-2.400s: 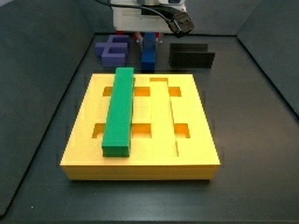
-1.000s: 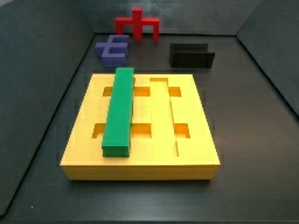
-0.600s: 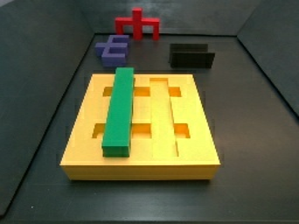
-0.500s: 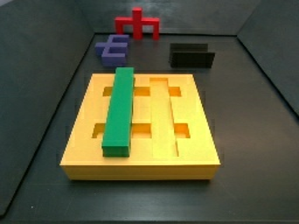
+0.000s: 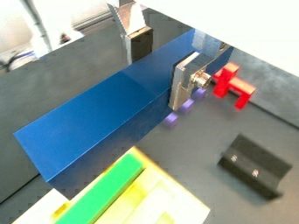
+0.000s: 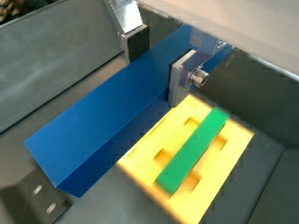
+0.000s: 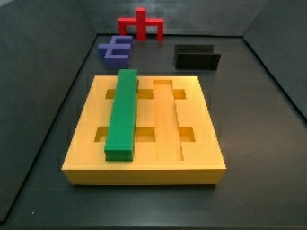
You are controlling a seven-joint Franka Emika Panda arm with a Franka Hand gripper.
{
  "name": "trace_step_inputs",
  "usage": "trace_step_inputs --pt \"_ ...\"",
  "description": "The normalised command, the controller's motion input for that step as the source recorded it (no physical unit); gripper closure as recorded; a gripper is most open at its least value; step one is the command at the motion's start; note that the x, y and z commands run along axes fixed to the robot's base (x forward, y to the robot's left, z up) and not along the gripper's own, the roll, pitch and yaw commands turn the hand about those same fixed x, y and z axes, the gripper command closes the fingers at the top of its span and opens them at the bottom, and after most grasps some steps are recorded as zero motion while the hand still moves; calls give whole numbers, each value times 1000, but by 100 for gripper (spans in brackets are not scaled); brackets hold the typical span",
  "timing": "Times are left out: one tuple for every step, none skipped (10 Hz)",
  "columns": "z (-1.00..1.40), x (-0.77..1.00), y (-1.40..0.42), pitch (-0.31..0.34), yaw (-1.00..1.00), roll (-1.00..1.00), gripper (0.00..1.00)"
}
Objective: Pick up the blue object. Move up. Move to above the board. Insert the blue object.
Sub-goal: Move to above the board, then insert the blue object.
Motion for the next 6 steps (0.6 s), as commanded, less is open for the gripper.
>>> trace_step_inputs --pt "110 64 -599 159 3 12 100" --pt "70 80 -360 164 5 11 100" --pt "-31 37 -29 0 0 0 100" --pt "-574 100 -120 -11 0 231 100" --pt "-623 46 -57 -106 111 309 100" --pt "-660 174 -157 -131 126 263 100"
